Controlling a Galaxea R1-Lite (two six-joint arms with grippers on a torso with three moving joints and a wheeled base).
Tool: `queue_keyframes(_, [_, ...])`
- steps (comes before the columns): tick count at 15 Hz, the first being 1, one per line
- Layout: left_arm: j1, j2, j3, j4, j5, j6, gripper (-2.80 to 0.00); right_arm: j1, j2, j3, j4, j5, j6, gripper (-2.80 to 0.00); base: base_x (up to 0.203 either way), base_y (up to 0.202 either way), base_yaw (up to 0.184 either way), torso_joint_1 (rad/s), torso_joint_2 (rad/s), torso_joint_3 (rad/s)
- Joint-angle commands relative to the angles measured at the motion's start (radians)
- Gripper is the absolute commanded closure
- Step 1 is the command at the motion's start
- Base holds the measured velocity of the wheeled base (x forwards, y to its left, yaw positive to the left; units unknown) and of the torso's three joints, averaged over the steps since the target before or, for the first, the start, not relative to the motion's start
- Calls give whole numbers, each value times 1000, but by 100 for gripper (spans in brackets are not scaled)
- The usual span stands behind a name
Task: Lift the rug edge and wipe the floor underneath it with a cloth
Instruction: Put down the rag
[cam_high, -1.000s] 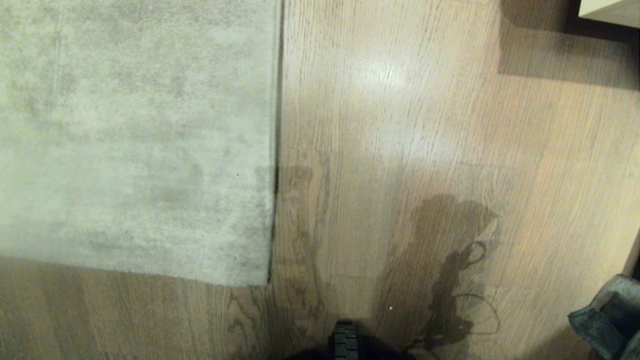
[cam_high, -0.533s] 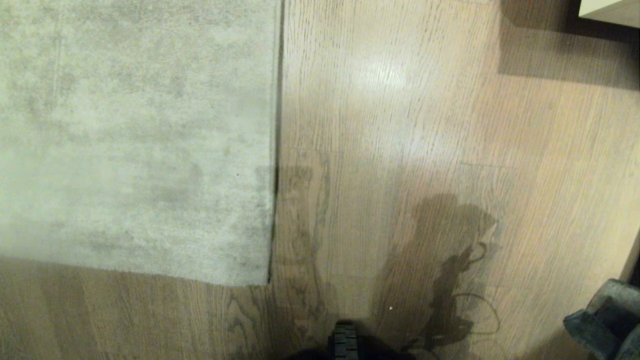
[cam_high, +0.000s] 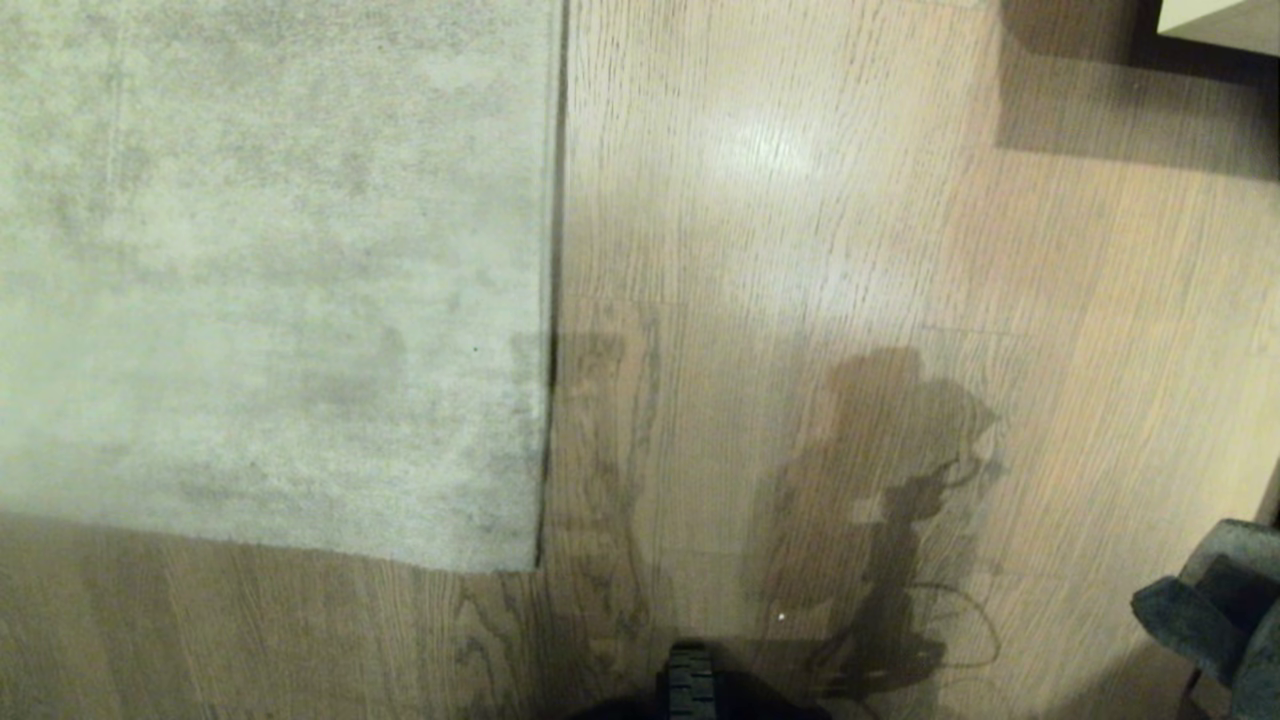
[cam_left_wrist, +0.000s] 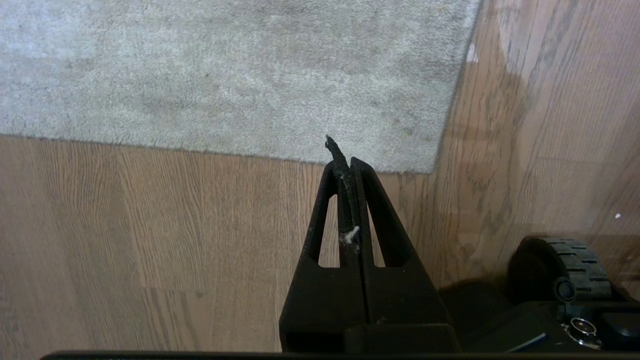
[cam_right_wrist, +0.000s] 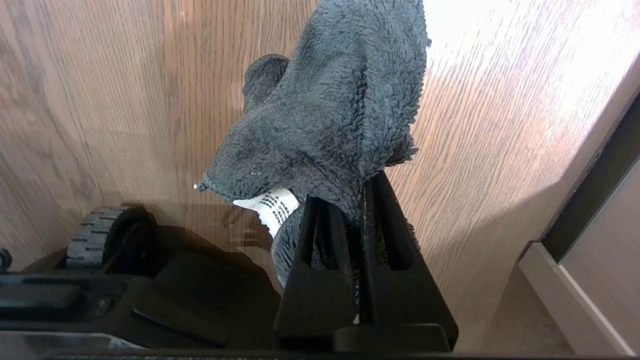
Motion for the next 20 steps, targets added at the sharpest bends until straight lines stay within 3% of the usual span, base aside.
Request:
queue_keyframes(1, [0, 1, 0, 0, 1, 0, 0, 0, 147, -41, -28, 0, 1, 0, 0, 0, 0, 0, 0, 0])
queue_keyframes(9, [0, 1, 0, 0, 1, 0, 0, -3, 597, -82, -351, -4, -11, 0, 0, 0, 0, 0, 0, 0])
queue_keyframes(13, [1, 1, 0, -1, 1, 0, 0, -4, 720, -86, -455, -4, -9, 0, 0, 0, 0, 0, 0, 0])
queue_keyframes(20, [1, 1, 0, 0, 1, 0, 0, -114, 929, -105, -750, -6, 44, 0, 0, 0, 0, 0, 0, 0])
